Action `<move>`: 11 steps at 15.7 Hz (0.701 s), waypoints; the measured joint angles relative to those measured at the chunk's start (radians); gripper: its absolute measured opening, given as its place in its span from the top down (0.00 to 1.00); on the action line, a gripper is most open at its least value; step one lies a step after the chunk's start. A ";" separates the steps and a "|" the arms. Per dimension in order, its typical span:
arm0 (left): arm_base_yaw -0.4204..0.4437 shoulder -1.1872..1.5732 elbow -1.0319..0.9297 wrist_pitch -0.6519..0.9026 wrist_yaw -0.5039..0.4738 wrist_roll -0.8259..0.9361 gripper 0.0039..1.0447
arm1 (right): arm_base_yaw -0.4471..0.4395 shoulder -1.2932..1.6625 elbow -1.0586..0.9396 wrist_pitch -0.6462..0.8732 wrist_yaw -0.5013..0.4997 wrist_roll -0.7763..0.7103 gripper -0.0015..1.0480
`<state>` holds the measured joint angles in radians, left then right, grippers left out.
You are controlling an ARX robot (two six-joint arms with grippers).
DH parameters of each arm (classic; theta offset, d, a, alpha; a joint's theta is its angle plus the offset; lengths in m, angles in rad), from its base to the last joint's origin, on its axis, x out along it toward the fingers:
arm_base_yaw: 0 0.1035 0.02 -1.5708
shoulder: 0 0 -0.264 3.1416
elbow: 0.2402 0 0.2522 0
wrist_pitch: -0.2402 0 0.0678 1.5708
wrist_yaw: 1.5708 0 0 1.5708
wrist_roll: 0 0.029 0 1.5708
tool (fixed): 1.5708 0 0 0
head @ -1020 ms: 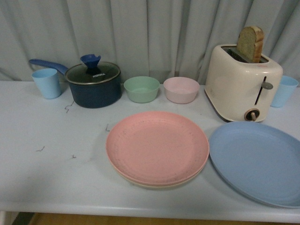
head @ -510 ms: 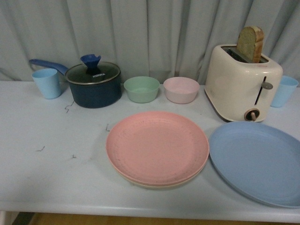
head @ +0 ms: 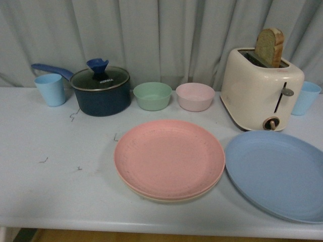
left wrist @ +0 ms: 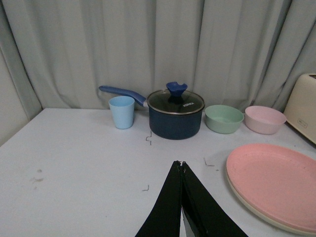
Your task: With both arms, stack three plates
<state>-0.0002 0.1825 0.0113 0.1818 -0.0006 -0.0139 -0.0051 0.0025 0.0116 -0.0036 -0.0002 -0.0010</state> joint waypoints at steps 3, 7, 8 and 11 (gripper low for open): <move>0.000 -0.177 0.000 -0.182 0.000 0.000 0.99 | 0.000 0.000 0.000 0.000 0.000 0.000 0.06; 0.000 -0.178 0.000 -0.185 0.000 0.000 0.99 | 0.000 0.000 0.000 0.000 0.000 0.000 0.06; 0.000 -0.178 0.000 -0.185 0.000 0.000 0.95 | 0.000 0.000 0.000 0.000 0.000 0.000 0.06; 0.000 -0.178 0.000 -0.185 0.000 0.000 0.59 | 0.000 0.000 0.000 0.000 0.000 0.000 0.06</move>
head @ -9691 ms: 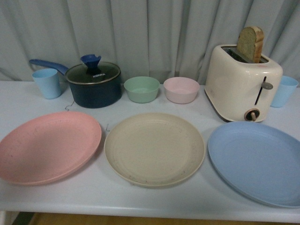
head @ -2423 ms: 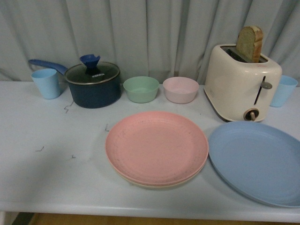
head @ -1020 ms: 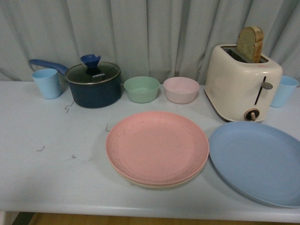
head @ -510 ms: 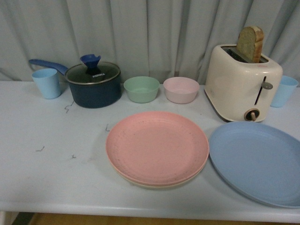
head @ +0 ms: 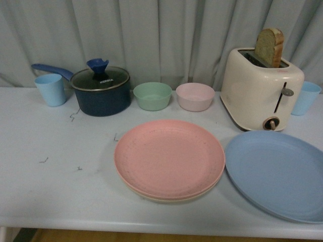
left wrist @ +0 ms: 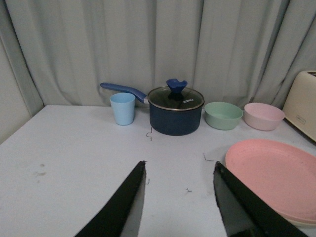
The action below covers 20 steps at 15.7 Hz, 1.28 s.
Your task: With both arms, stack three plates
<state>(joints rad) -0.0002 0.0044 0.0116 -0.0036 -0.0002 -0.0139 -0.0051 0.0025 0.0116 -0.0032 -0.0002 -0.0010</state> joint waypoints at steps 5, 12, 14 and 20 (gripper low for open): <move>0.000 0.000 0.000 0.000 0.000 0.000 0.14 | -0.319 0.625 0.319 -0.156 -0.107 -0.092 0.06; 0.000 0.000 0.000 0.000 0.000 0.000 0.06 | -0.409 1.077 0.505 -0.085 -0.172 -0.163 0.06; 0.000 0.000 0.000 0.000 0.000 0.000 0.06 | -0.407 1.144 0.529 -0.076 -0.172 -0.169 0.06; 0.000 0.000 0.000 0.000 0.000 0.000 0.06 | -0.238 2.016 1.050 -0.027 -0.102 -0.173 0.06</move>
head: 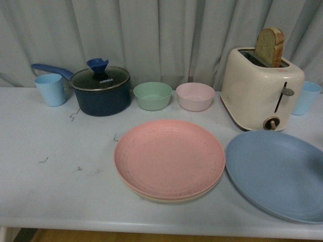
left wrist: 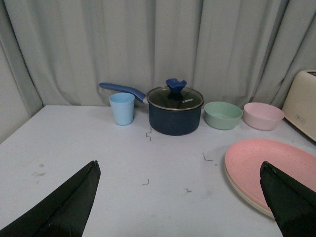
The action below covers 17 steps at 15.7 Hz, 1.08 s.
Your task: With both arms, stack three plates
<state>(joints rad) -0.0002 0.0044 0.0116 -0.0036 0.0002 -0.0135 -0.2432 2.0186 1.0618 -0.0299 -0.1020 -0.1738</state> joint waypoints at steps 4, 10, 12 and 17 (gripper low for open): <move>0.000 0.000 0.000 0.000 0.000 0.000 0.06 | 0.040 0.117 0.080 -0.013 0.025 0.021 0.19; 0.000 0.000 0.000 0.000 0.000 0.000 0.06 | 0.030 0.130 0.077 0.001 0.008 0.048 0.83; 0.000 0.000 0.000 0.000 0.000 0.000 0.06 | 0.003 0.084 0.029 0.011 -0.048 0.063 0.95; 0.000 0.000 0.000 0.000 0.000 0.000 0.06 | -0.059 -0.113 -0.142 0.015 -0.087 0.058 0.97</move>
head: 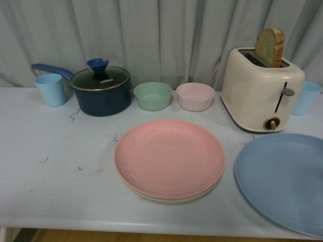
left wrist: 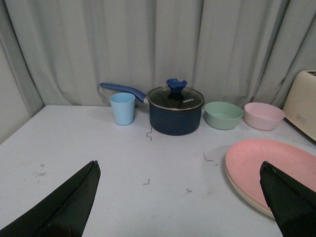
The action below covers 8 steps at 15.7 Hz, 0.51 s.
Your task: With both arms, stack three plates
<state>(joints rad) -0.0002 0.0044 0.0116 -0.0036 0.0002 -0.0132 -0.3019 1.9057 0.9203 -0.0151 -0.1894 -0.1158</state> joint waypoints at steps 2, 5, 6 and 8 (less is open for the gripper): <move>0.000 0.000 0.000 0.000 0.000 0.000 0.06 | -0.042 -0.121 -0.050 -0.039 -0.009 -0.036 0.97; 0.000 0.000 0.000 0.000 0.000 0.000 0.06 | -0.067 -0.251 -0.075 -0.103 -0.055 -0.060 0.97; 0.000 0.000 0.000 0.000 0.000 0.000 0.06 | -0.066 -0.297 -0.075 -0.122 -0.080 -0.058 0.97; 0.000 0.000 0.000 0.000 0.000 0.000 0.06 | -0.042 -0.385 -0.065 -0.137 -0.126 -0.035 0.97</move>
<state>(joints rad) -0.0002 0.0044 0.0116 -0.0036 -0.0002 -0.0135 -0.3439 1.5211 0.8555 -0.1524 -0.3157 -0.1505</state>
